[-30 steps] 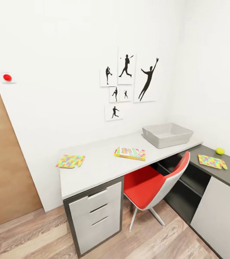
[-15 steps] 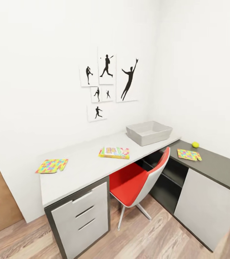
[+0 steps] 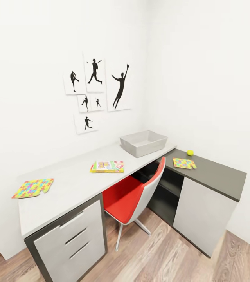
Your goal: Put all the toys in the child's room - the three board games (two on the bed and one on the table), the two jigsaw puzzles on the table, and the tennis ball on the table - inside the toy box on the table in the child's room.
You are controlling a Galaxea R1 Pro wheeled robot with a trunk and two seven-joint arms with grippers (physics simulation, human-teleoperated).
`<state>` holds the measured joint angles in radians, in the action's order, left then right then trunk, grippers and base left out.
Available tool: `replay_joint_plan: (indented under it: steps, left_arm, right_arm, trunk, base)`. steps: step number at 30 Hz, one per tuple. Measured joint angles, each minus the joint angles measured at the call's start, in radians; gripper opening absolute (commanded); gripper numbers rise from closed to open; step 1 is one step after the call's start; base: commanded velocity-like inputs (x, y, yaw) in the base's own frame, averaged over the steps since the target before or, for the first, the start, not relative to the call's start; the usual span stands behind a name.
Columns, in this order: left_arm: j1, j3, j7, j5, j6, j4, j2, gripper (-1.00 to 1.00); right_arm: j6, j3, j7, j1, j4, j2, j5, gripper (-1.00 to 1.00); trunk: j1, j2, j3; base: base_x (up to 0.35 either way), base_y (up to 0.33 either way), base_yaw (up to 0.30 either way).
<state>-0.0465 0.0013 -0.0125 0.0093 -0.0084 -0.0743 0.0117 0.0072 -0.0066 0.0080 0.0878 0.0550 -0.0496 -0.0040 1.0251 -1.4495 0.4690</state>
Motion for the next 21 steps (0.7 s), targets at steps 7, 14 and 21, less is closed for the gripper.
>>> replay_joint_plan:
  steps: [7,14,21]
  left_arm:
    - [-0.007,0.000,0.000,0.000,0.001,-0.006,0.001,1.00]
    - [-0.038,0.000,-0.002,0.000,0.010,-0.025,0.002,1.00]
    - [-0.111,0.001,-0.004,0.004,0.047,-0.034,0.004,1.00]
  right_arm:
    - [0.001,0.000,-0.002,0.001,0.004,-0.002,0.000,1.00]
    - [0.004,0.000,-0.005,0.023,0.028,-0.001,0.001,1.00]
    - [0.016,0.001,-0.006,0.085,0.042,0.004,0.003,1.00]
  trunk:
    - [0.000,0.000,0.000]
    - [0.000,0.000,0.000]
    - [0.000,0.000,0.000]
  base:
    - [0.000,0.000,-0.286]
    - [0.000,0.000,-0.286]
    - [0.000,0.000,-0.286]
